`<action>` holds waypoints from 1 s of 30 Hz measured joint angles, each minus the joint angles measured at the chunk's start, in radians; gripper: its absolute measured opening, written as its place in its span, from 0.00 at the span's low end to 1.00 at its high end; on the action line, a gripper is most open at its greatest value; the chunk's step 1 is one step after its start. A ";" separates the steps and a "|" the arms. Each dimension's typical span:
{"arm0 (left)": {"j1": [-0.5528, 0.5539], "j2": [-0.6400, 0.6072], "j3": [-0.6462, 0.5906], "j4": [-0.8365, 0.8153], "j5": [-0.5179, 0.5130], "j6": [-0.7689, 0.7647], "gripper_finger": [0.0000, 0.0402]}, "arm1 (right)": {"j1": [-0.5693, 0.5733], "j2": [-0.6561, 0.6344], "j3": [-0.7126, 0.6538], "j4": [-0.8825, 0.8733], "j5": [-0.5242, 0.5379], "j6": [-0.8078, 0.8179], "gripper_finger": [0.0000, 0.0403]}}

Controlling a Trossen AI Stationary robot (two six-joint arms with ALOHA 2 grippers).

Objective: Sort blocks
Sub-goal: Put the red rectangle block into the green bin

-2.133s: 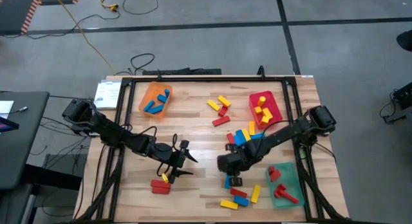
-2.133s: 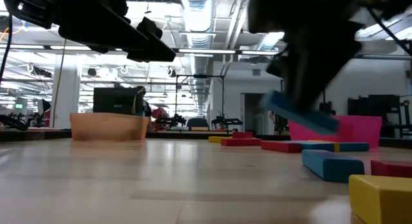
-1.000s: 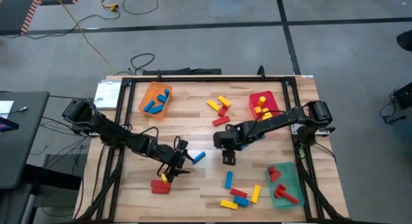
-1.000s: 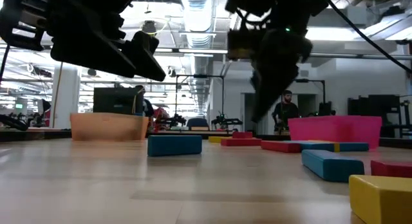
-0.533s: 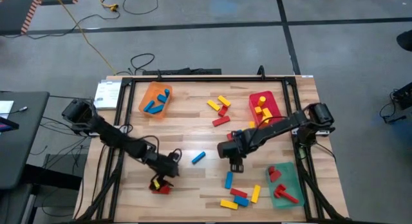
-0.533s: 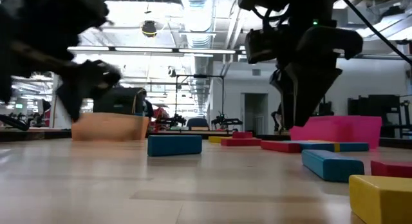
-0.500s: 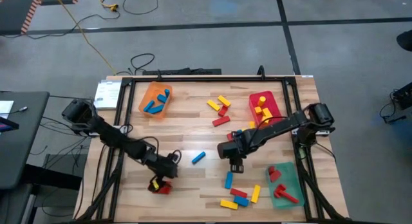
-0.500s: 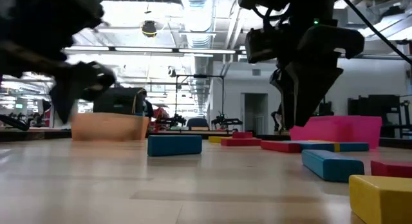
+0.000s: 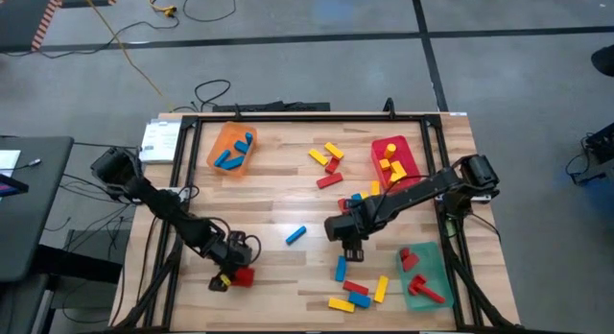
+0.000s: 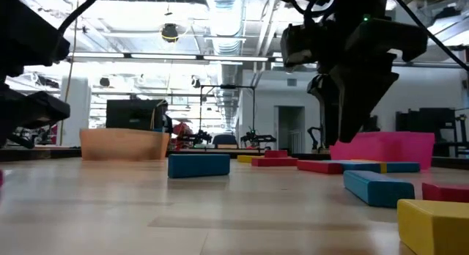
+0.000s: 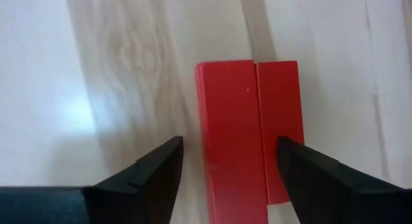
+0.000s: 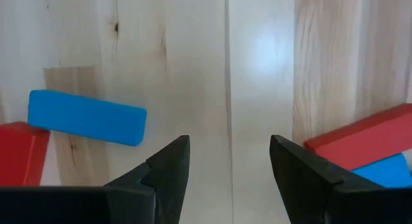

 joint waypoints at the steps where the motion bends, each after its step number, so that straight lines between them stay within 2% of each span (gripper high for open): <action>1: 0.003 0.000 0.000 0.001 -0.008 0.003 0.60 | 0.000 0.000 0.000 0.004 0.000 0.000 0.57; 11: 0.053 -0.001 -0.004 0.085 -0.053 0.107 0.60 | 0.017 0.000 0.000 0.006 0.000 -0.001 0.57; 19: 0.124 -0.002 -0.005 0.116 -0.149 0.156 0.60 | 0.023 0.000 0.000 0.007 0.000 -0.002 0.57; 23: 0.153 -0.002 -0.005 0.110 -0.147 0.155 0.60 | 0.028 0.000 0.000 0.008 -0.001 -0.002 0.57; 27: 0.156 -0.003 -0.005 0.096 -0.080 0.153 0.60 | 0.032 0.000 0.000 0.009 -0.001 -0.002 0.57; 30: 0.153 -0.003 -0.004 0.090 -0.069 0.141 0.60 | 0.035 0.000 0.000 0.014 -0.001 -0.002 0.57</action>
